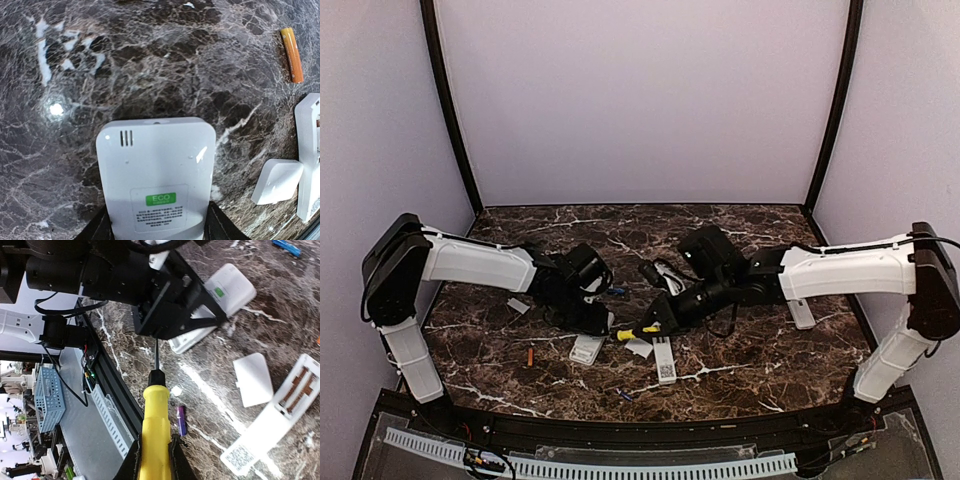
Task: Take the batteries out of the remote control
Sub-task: Place the remote control without batteries at the center of the board.
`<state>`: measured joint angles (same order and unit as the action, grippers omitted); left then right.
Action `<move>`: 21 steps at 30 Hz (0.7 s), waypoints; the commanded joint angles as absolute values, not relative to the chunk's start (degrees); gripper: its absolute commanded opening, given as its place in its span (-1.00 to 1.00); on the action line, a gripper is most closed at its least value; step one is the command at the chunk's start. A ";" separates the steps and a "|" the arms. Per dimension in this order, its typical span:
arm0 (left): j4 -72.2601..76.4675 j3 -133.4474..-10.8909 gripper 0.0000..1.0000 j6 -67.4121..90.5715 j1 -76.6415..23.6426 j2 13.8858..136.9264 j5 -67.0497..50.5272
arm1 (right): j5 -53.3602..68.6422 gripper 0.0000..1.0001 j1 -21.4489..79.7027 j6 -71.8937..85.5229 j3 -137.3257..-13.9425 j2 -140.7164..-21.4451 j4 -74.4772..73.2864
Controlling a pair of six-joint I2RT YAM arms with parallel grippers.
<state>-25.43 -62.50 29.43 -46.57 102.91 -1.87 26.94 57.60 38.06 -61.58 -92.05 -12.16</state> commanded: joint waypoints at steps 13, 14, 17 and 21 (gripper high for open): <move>-27.41 -59.24 0.72 29.87 -43.84 94.46 -1.37 | -3.99 -1.00 50.92 46.80 -51.06 -74.92 -20.95; -27.59 -59.33 0.79 29.57 -43.59 94.03 -1.70 | -5.20 -1.00 50.54 47.33 -50.88 -75.13 -20.60; -28.71 -60.63 0.85 27.91 -41.54 90.85 -2.86 | -7.77 -1.00 49.17 47.90 -50.09 -76.21 -17.40; -31.42 -63.47 0.89 24.12 -36.49 86.16 -6.31 | -9.02 -1.00 46.80 48.47 -49.00 -78.37 -11.99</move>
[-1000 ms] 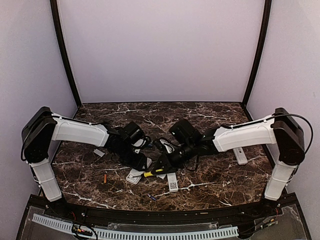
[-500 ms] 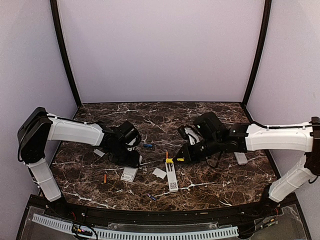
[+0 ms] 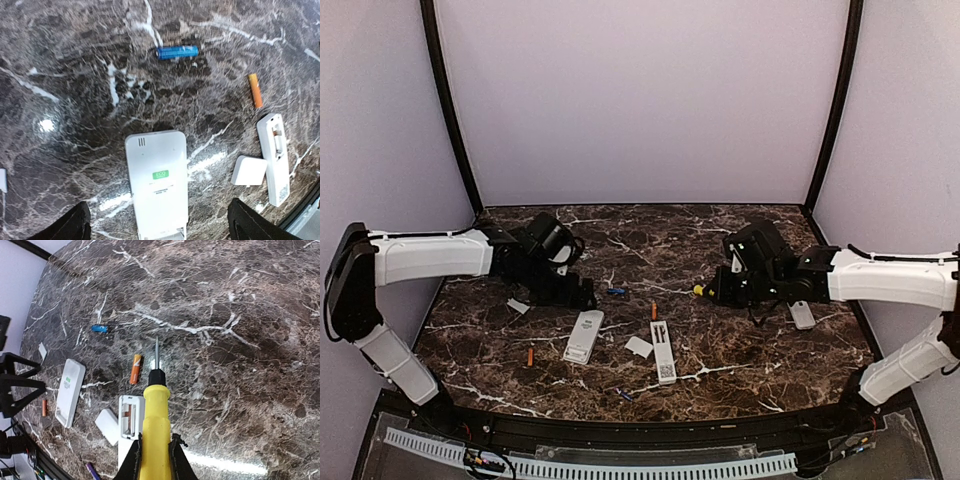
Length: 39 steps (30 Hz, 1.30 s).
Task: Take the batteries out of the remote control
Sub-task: Place the remote control without batteries at the center of the board, then place the screwdriver at the center of the board.
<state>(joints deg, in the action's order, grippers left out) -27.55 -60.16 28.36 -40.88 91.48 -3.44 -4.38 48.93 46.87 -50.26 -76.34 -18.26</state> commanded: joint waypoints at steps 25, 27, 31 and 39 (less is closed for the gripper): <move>-28.22 -67.10 0.98 9.03 -16.52 76.24 -2.94 | -5.75 -0.62 47.42 48.94 -50.50 -96.88 0.20; -28.14 -66.99 0.98 9.02 -16.52 76.18 -3.28 | -6.13 -0.46 47.65 49.42 -50.38 -97.36 0.22; -28.13 -67.06 0.98 9.03 -16.52 76.16 -3.93 | -7.21 -0.15 48.05 49.55 -50.75 -97.47 -1.74; -27.84 -66.81 0.98 9.15 -16.52 75.22 -3.74 | -10.30 0.44 48.47 47.73 -52.64 -92.61 -8.36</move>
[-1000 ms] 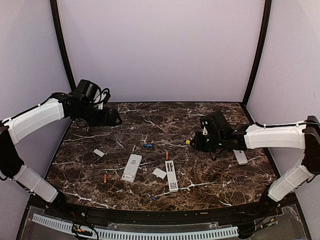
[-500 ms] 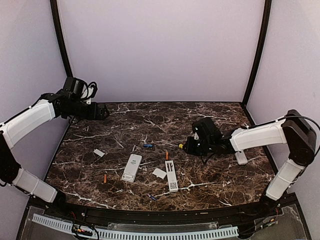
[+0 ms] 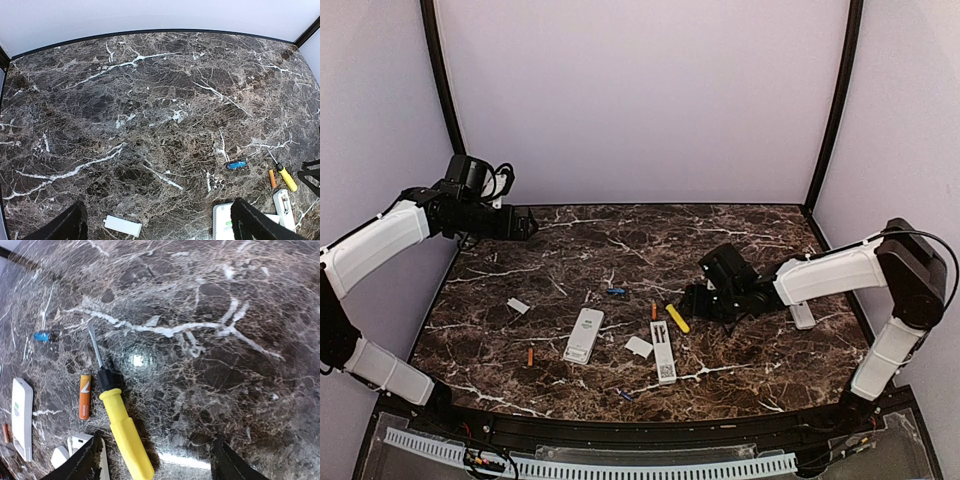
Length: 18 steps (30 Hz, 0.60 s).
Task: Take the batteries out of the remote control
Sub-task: Place the screwdriver at the center of the board, then pick up the remote control from the center of the board.
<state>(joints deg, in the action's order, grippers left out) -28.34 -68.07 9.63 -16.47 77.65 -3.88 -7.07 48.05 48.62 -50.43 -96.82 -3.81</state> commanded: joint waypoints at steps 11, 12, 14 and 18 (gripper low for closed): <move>-26.45 -66.82 0.98 9.84 -16.36 73.79 -6.05 | -16.62 0.92 38.65 43.96 -53.55 -80.49 -30.76; -26.45 -66.74 0.98 9.78 -16.35 73.71 -6.01 | -16.39 0.93 36.76 44.11 -53.15 -79.91 -32.05; -26.32 -66.59 0.98 9.69 -16.35 73.52 -6.05 | -14.56 0.93 31.93 44.43 -51.88 -79.04 -33.95; -26.32 -66.47 0.98 9.43 -16.35 73.46 -6.08 | -11.71 0.93 25.04 44.23 -49.29 -77.35 -34.47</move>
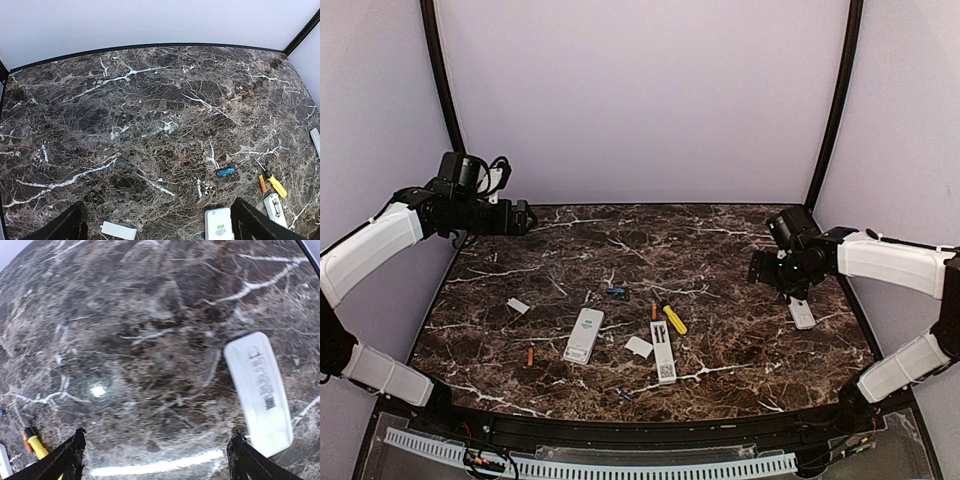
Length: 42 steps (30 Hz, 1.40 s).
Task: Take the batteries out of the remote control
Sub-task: Pick up the remote control from the center of the board.
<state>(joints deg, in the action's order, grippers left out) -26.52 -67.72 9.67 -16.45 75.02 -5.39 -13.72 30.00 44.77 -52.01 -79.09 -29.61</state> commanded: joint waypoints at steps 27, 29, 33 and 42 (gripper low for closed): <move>-26.43 -66.43 0.97 9.56 -16.35 76.09 -9.01 | -0.26 0.71 4.84 36.19 -44.03 -81.66 -34.33; -26.43 -66.52 0.97 9.58 -16.35 76.25 -9.23 | -0.26 0.70 5.44 35.91 -44.03 -82.57 -34.45; -26.39 -66.53 0.96 9.69 -16.35 76.53 -9.39 | -0.45 0.64 7.63 35.94 -44.65 -84.19 -35.10; -26.41 -66.54 0.96 9.72 -16.35 76.58 -9.53 | -4.29 0.54 11.78 37.51 -47.13 -86.76 -37.49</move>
